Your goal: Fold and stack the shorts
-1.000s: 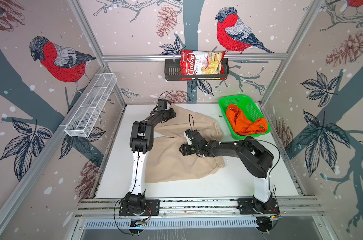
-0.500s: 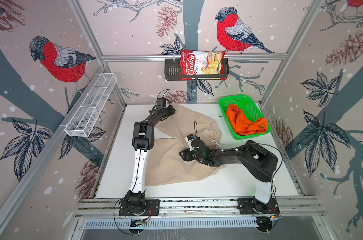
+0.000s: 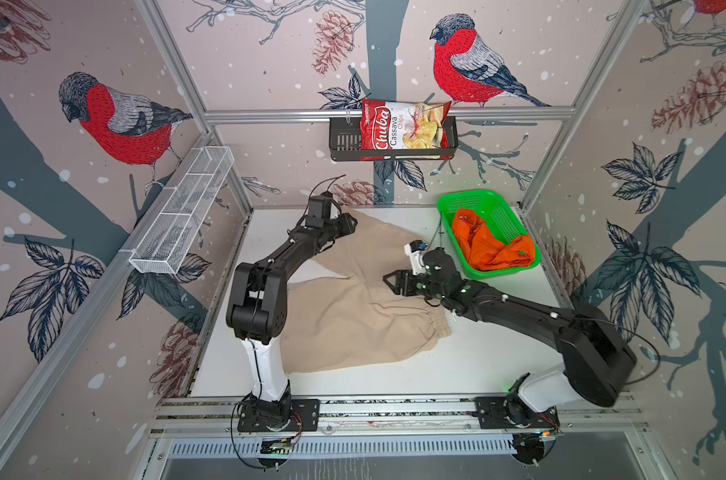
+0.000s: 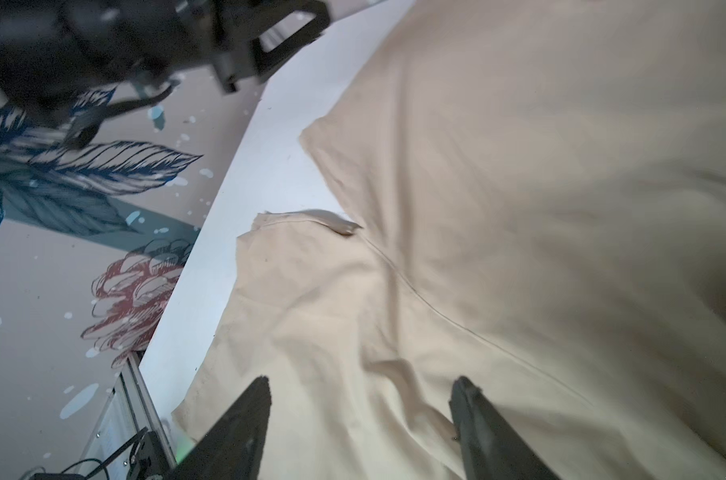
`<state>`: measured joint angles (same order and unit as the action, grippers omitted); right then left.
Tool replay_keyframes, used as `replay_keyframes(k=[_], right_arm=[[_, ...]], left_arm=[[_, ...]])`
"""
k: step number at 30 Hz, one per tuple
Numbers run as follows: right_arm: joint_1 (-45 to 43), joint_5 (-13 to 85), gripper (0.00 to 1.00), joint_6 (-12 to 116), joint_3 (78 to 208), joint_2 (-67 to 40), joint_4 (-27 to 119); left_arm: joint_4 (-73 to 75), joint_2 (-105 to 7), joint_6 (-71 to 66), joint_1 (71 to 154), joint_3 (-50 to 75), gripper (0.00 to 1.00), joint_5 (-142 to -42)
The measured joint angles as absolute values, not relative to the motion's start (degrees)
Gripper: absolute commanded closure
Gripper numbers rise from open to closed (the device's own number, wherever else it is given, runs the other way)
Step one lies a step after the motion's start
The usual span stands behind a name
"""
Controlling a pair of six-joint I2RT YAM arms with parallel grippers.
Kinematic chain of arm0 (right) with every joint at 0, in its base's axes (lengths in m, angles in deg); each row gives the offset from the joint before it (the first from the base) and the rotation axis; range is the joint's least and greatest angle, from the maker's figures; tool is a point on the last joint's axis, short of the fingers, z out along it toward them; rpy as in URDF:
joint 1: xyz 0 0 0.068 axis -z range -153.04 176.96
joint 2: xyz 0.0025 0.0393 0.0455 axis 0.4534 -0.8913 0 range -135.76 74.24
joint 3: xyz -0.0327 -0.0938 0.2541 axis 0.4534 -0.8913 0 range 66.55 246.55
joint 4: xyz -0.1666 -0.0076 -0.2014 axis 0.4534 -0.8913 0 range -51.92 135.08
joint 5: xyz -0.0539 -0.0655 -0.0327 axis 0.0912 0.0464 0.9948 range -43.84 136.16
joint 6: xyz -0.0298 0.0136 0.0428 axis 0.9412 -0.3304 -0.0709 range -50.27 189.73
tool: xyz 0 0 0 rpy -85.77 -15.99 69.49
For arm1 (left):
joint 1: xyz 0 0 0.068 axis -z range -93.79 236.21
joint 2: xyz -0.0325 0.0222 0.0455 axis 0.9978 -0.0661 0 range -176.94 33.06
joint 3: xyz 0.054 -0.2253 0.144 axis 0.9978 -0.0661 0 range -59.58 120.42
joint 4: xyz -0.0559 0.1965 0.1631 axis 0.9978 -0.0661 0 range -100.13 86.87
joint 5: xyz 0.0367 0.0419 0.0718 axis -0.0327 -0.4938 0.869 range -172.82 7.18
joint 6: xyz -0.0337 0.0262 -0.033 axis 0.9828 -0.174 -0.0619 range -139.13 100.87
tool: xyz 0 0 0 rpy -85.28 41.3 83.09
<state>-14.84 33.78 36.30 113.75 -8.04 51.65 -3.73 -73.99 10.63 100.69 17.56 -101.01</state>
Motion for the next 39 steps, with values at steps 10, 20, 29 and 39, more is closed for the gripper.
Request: replay_keyframes(k=[10, 20, 29, 39], right_arm=[[3.11, 25.34, 0.28, 31.49, 93.21, 15.43, 41.26], [16.55, 11.81, 0.29, 24.39, 80.66, 26.38, 37.88], [23.41, 8.22, 0.28, 21.68, 76.92, 31.81, 37.22], [26.14, 6.3, 0.26, 21.92, 76.38, 32.11, 36.89]], left_arm=[[5.07, -60.79, 13.97, 113.04, -9.76, 0.53, -104.07], [12.2, -58.69, 8.77, 130.31, -13.94, 0.53, -103.61], [12.44, -67.28, -6.07, 142.66, -4.84, 0.52, -102.54], [2.49, -77.09, -14.66, 149.17, 3.4, 0.49, -97.52]])
